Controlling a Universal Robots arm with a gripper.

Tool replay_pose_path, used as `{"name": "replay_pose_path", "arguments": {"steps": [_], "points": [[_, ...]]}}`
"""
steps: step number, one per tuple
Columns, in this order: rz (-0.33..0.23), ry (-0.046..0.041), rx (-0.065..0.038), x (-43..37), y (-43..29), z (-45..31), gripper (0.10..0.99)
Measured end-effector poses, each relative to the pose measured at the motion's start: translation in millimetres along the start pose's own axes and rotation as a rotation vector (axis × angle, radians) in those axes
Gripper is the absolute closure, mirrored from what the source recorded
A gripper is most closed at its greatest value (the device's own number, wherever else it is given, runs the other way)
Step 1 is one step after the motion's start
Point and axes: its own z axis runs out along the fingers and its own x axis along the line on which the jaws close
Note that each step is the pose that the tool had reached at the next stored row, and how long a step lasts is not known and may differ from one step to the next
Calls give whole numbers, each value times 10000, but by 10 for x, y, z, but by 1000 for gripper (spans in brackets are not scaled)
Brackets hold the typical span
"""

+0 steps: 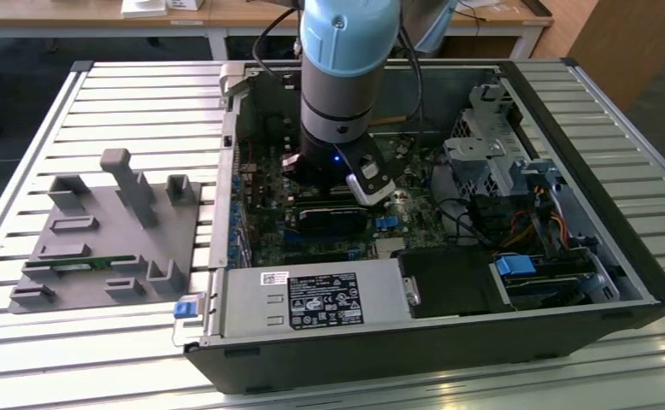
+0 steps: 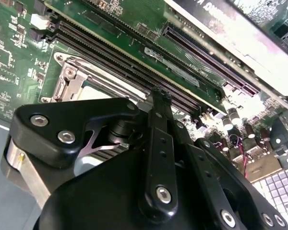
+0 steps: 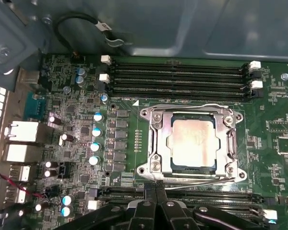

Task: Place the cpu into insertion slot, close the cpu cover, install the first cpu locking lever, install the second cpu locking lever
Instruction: 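Install the second cpu locking lever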

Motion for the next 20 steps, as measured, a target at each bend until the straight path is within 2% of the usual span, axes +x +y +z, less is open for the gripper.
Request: {"name": "replay_pose_path", "arguments": {"steps": [6,20], "points": [[2,-2,-94,10,-6,9,973],[-3,-11,-513,29,-44,6,973]]}}
